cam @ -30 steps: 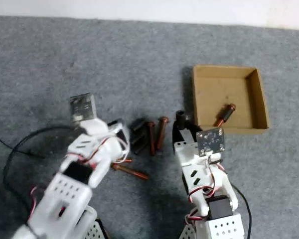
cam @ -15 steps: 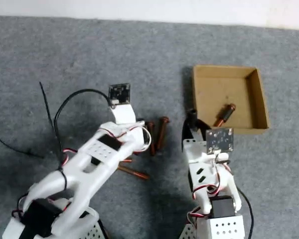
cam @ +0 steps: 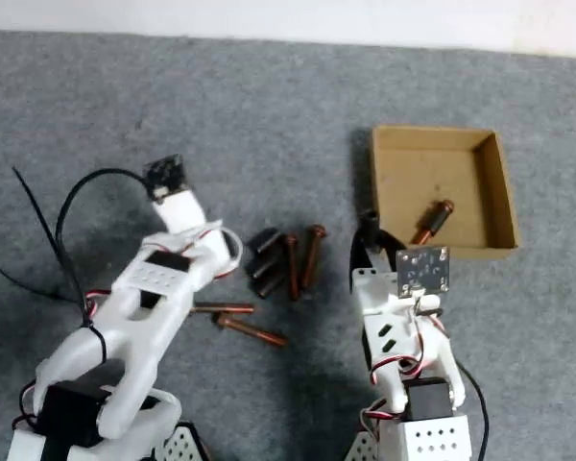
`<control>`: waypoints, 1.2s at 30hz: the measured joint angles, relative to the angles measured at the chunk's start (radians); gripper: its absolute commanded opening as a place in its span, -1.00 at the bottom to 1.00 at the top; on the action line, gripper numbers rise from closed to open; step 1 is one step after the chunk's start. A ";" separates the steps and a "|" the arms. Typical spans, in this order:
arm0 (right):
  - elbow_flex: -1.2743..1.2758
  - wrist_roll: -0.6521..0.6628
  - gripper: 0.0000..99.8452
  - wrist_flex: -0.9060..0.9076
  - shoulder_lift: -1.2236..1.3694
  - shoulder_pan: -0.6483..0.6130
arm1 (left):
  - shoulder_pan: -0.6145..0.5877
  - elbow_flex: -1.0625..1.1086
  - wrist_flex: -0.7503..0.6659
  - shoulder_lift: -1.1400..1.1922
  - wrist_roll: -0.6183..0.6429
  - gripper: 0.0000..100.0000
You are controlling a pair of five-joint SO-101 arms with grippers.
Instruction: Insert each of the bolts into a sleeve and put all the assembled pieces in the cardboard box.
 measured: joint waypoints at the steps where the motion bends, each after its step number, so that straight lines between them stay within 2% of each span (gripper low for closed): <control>1: 0.000 0.000 -0.99 0.000 0.000 0.000 | -0.015 0.021 0.000 0.000 -0.020 -0.99; 8: 0.000 0.000 -0.99 0.000 0.000 0.000 | -0.037 0.127 -0.009 -0.008 -0.301 -0.99; 11: 0.000 0.000 -0.99 0.000 0.000 0.000 | -0.037 0.187 -0.012 -0.087 -0.361 -0.99; 18: 0.000 0.000 -0.99 0.000 0.000 0.000 | -0.037 0.443 -0.012 -0.497 -0.387 -0.99; 23: 0.000 0.000 -0.99 0.000 0.000 0.000 | -0.037 0.623 -0.003 -0.830 -0.512 -0.99; 28: 0.000 0.000 -0.99 0.000 0.000 0.000 | -0.087 0.638 0.236 -1.122 -0.545 -0.99; 36: 0.000 0.000 -0.99 0.000 0.000 0.000 | -0.104 0.635 0.770 -1.427 -0.546 -0.99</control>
